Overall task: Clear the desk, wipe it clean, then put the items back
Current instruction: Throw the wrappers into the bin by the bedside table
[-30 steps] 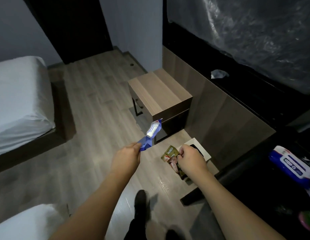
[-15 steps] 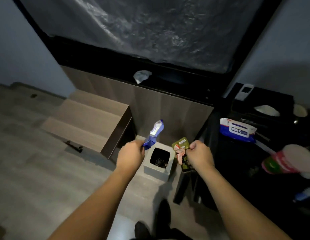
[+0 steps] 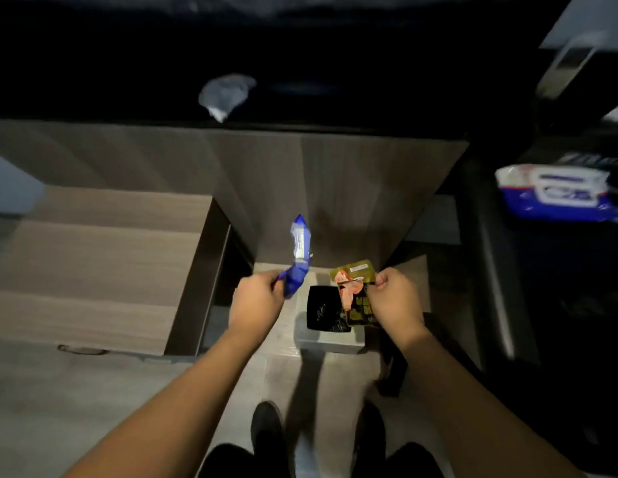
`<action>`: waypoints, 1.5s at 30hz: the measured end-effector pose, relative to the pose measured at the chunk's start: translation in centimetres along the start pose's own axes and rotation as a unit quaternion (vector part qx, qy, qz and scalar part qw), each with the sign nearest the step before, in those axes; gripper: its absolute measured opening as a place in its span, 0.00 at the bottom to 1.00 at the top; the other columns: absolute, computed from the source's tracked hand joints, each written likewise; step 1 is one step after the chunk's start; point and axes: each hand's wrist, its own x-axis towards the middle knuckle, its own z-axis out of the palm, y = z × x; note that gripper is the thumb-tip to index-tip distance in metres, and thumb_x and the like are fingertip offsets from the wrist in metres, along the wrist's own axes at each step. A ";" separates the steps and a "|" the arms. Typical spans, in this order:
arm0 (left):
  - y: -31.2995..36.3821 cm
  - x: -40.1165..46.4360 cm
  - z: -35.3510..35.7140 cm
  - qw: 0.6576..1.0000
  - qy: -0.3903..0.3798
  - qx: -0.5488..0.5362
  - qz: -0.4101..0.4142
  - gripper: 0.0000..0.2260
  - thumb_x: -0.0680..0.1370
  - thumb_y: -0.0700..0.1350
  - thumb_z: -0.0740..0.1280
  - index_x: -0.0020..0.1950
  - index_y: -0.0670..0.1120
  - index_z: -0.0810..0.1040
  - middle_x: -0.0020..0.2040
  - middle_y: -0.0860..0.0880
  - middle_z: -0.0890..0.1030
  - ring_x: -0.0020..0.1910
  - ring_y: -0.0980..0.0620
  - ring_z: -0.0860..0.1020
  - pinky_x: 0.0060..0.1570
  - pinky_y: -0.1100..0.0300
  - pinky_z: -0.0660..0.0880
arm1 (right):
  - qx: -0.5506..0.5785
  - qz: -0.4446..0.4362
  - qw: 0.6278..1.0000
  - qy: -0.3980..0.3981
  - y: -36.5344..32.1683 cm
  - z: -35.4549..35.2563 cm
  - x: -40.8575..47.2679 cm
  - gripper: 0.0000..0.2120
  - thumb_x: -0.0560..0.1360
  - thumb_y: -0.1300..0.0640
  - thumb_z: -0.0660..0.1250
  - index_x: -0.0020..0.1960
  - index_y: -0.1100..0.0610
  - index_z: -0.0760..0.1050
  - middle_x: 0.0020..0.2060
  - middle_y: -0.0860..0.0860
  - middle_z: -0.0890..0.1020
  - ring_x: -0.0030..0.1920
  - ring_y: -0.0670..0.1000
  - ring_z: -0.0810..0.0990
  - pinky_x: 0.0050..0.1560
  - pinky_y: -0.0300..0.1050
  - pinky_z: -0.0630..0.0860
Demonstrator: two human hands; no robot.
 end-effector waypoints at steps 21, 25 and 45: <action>-18.7 12.9 28.6 0.978 0.104 -0.008 0.180 0.13 0.73 0.51 0.60 0.49 0.52 0.84 0.39 0.48 0.84 0.41 0.44 0.81 0.42 0.50 0.77 | -0.170 -0.185 0.967 0.044 20.7 29.7 18.3 0.05 0.78 0.53 0.61 0.46 0.53 0.73 0.39 0.49 0.77 0.40 0.54 0.76 0.37 0.45 0.68; -19.3 12.9 29.5 0.977 0.090 0.062 0.183 0.09 0.76 0.48 0.64 0.51 0.53 0.83 0.41 0.47 0.84 0.43 0.42 0.80 0.40 0.51 0.77 | -0.199 -0.166 0.964 0.056 21.8 30.0 19.7 0.07 0.77 0.52 0.60 0.46 0.54 0.74 0.43 0.53 0.81 0.44 0.58 0.79 0.38 0.46 0.72; -20.6 14.1 30.8 0.972 -0.048 0.142 0.180 0.08 0.77 0.51 0.63 0.51 0.53 0.81 0.41 0.52 0.83 0.43 0.49 0.80 0.42 0.53 0.78 | -0.186 -0.153 0.970 0.009 21.2 28.7 21.7 0.08 0.72 0.55 0.62 0.50 0.50 0.76 0.52 0.52 0.81 0.53 0.56 0.78 0.49 0.47 0.76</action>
